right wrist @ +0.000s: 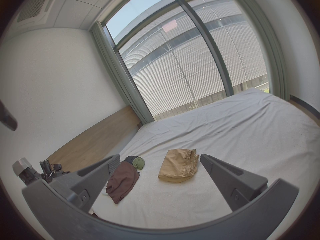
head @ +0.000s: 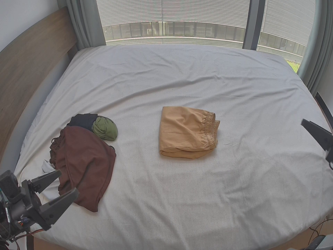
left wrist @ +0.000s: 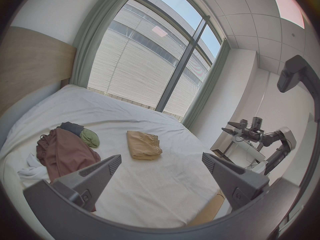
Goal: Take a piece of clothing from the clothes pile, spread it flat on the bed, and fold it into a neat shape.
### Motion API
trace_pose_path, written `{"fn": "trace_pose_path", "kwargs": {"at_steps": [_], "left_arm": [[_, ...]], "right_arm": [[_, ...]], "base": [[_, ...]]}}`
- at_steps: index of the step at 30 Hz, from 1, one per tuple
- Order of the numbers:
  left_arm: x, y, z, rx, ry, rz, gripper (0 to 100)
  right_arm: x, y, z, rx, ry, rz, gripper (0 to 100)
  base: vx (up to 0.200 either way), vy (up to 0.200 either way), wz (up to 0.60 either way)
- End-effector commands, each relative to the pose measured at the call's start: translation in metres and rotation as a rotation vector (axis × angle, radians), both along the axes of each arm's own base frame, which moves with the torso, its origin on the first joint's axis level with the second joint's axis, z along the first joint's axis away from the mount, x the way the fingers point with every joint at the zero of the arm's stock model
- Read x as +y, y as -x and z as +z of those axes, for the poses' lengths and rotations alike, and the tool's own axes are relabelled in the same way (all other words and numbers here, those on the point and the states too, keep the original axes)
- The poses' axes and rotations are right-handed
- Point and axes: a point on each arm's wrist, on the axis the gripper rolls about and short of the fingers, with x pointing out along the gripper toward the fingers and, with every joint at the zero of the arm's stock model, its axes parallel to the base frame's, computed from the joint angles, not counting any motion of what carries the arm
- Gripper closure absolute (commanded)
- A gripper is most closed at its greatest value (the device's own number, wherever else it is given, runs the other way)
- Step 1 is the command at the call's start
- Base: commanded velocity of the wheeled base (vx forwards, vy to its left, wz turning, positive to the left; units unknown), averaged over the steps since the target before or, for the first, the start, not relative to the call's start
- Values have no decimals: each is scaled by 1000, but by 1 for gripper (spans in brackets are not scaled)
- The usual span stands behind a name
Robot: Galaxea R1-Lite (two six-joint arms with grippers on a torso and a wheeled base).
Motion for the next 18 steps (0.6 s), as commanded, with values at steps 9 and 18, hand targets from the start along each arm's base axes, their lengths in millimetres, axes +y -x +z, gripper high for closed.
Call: {"fn": "trace_pose_path", "kwargs": {"at_steps": [9,18], "left_arm": [[33,99,-15,-230,25,214,0],[33,105,-44,-215,3,254,0]], "right_arm": [[-29,143,-85,-200,51,-153,0],[-27,140,-136,-112,99,-258,0]], "base": [[0,0,0],[0,0,0]]}}
